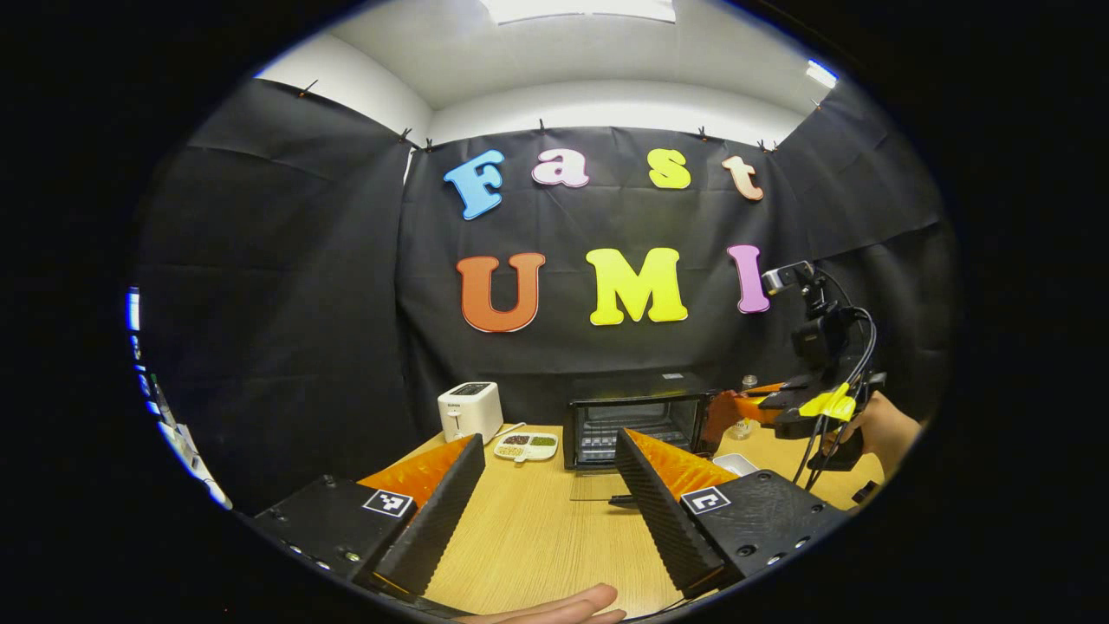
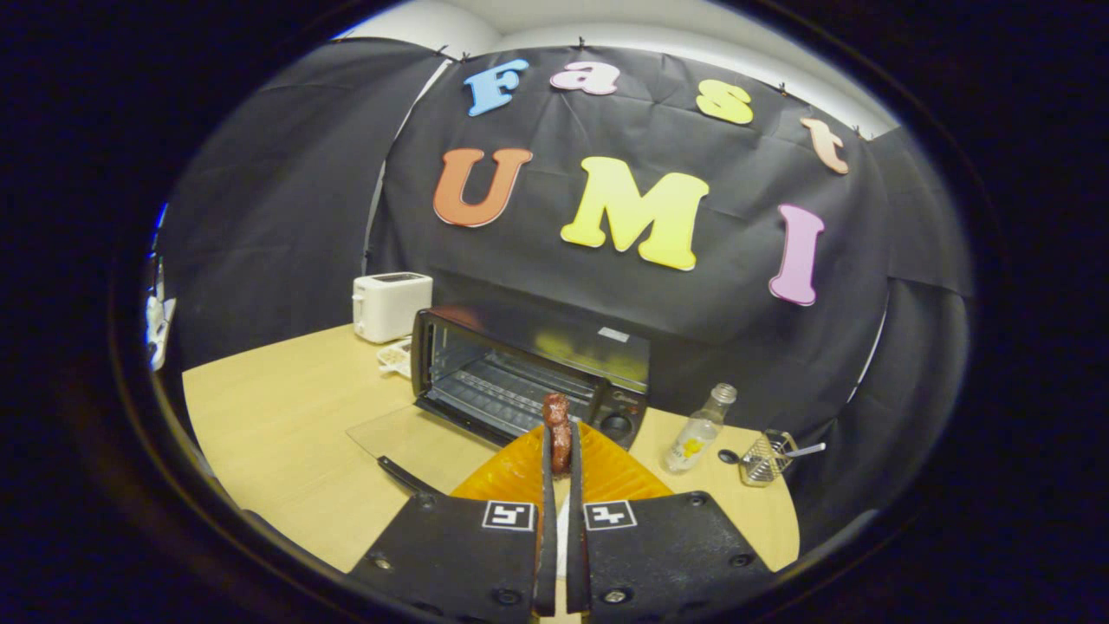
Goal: Open the electric oven with the left hand, put the food in, and close the electric oven.
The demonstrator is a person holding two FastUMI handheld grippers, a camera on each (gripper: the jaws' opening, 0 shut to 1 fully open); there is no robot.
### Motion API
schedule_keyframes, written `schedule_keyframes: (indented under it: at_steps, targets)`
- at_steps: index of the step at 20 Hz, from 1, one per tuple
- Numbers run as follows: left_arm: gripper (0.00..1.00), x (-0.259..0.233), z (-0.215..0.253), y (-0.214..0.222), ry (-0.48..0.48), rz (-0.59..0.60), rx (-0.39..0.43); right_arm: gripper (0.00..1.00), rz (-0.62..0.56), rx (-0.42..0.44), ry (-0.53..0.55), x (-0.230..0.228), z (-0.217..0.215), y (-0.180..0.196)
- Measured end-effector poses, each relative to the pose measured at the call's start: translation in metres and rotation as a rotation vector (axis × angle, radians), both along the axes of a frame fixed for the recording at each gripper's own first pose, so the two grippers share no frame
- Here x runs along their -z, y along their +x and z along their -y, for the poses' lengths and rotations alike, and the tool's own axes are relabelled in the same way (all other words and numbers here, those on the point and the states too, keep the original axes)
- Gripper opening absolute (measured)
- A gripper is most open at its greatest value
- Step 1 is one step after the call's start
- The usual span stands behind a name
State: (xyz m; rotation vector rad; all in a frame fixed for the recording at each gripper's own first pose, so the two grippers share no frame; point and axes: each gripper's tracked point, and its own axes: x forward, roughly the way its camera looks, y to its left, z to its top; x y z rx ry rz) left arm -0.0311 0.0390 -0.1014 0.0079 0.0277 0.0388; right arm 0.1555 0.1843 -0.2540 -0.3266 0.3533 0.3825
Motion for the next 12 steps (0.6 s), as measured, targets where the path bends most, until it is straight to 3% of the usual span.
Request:
schedule_keyframes:
  at_steps: [6,12]
  targets:
    - [0.96,0.006,-0.019,-0.007,0.002,-0.006,-0.025,0.08,-0.024,-0.038,0.035,0.024,-0.054,0.004]
    - [0.96,0.01,-0.036,-0.015,-0.01,0.002,-0.042,0.07,-0.05,0.024,0.189,0.04,-0.086,0.02]
